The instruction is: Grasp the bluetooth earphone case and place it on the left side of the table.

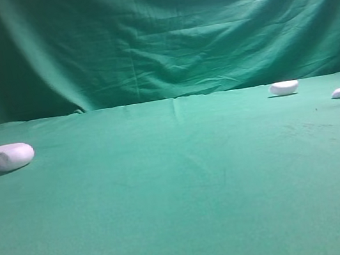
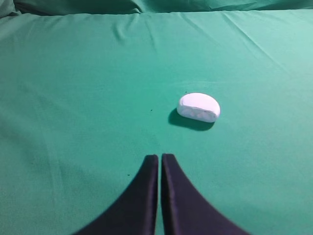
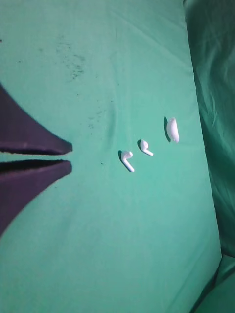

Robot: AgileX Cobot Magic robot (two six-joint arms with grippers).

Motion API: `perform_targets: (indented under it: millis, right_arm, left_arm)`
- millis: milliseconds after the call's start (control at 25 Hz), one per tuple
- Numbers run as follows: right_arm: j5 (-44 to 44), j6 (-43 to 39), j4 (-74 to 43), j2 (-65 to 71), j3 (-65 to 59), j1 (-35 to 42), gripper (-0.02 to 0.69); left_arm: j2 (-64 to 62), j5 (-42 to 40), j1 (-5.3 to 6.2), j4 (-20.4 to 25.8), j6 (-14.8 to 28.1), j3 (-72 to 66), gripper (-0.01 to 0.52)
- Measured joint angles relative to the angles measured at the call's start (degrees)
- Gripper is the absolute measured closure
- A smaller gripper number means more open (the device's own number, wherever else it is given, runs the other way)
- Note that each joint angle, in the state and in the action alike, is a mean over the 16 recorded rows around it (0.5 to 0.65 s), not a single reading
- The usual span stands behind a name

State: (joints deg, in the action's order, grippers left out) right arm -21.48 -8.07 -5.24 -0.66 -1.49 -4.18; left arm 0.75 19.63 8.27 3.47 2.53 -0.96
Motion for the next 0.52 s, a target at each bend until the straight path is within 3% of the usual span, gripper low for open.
perform_targets:
  millis: [520]
  right_arm:
    - [0.0,0.0,0.0,0.0,0.0,0.0,0.665]
  left_arm:
    - [0.0,0.0,0.0,0.0,0.0,0.0,0.514]
